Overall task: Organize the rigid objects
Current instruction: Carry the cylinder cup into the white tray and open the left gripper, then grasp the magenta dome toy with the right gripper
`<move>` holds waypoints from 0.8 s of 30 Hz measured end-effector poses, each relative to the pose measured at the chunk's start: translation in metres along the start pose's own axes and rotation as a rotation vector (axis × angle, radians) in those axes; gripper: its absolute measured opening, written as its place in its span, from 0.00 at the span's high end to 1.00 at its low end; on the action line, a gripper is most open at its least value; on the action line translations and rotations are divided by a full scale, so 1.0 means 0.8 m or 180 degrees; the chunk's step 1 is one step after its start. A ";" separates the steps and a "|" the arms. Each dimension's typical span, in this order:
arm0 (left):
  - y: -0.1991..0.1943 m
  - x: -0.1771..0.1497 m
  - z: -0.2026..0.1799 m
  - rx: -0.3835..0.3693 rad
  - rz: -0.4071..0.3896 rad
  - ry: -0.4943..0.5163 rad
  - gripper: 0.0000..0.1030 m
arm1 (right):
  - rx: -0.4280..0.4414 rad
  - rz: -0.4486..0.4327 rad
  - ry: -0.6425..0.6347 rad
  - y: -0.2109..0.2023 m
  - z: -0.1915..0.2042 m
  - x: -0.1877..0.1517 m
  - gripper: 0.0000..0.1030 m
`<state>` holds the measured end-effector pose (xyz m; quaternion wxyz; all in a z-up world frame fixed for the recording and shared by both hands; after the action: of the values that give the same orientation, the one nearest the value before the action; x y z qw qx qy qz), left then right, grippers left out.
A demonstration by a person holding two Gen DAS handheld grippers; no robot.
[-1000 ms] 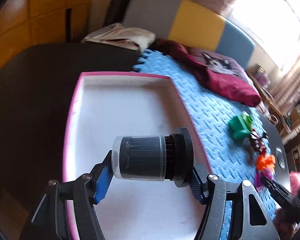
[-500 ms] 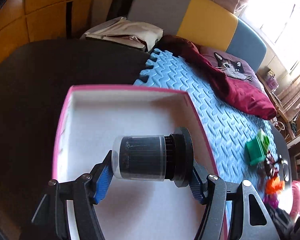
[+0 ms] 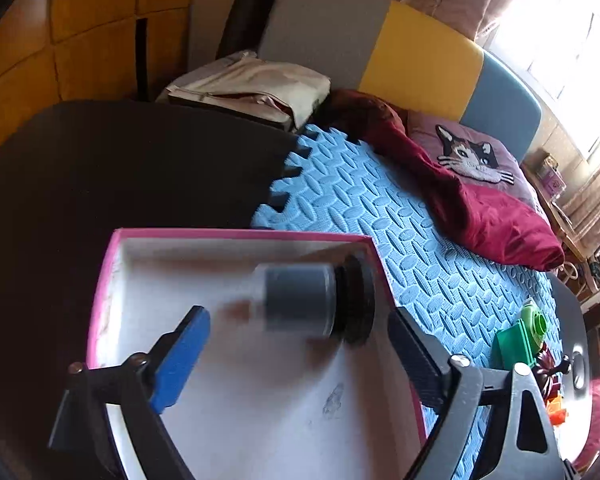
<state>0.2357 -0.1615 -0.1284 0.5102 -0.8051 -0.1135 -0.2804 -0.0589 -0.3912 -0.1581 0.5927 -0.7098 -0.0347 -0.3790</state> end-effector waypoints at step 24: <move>-0.120 -0.126 -0.028 0.0099 -0.0246 0.0475 0.10 | 0.0100 -0.0126 0.0339 -0.002 -0.007 -0.002 0.65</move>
<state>0.1011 -0.1272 -0.1059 0.5185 -0.7690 -0.1106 -0.3573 -0.0640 -0.3949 -0.1576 0.5972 -0.6785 -0.0231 -0.4273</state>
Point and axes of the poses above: each gripper's, at about its wrist camera, not at the fingertips, and y roughly the way its jaws point, z to its left, x to its top, the point moved 9 cm from there along y, roughly the way its jaws point, and after that the axes turned 6 degrees about -x, right-handed, at the moved point
